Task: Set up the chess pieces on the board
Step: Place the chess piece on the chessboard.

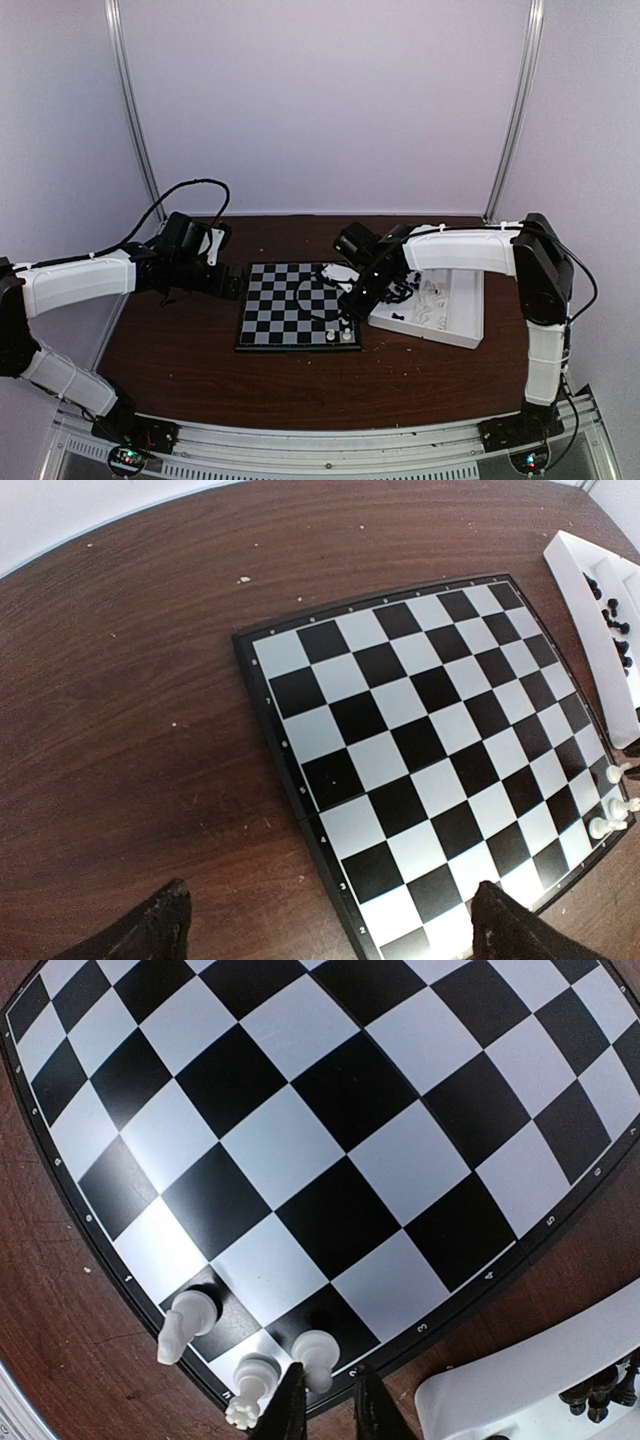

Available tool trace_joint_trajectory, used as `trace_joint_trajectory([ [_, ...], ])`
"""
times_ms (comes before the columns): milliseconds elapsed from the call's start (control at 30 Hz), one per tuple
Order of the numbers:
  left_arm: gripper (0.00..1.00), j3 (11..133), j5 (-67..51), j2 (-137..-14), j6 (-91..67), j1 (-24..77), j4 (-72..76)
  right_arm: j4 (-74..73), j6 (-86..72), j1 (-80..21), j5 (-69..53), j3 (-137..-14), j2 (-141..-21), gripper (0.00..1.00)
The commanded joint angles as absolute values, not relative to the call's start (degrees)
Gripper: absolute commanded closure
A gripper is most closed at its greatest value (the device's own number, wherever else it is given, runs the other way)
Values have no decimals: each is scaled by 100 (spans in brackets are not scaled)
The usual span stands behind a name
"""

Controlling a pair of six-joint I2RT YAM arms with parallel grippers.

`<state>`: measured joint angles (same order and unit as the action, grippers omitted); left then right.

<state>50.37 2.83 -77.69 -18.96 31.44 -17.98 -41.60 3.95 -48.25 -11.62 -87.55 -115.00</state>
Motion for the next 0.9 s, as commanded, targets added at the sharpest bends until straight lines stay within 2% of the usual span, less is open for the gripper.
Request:
trace_joint_trajectory([
  [0, 2, 5002, 372, -7712, -1862, 3113, -1595, -4183, 457, -4860, -1078, -8870, -11263, 81],
  [867, 2, 5040, 378, -7737, -1822, 3112, -1599, -4096, 492, -4860, -1107, -8840, -11728, 82],
])
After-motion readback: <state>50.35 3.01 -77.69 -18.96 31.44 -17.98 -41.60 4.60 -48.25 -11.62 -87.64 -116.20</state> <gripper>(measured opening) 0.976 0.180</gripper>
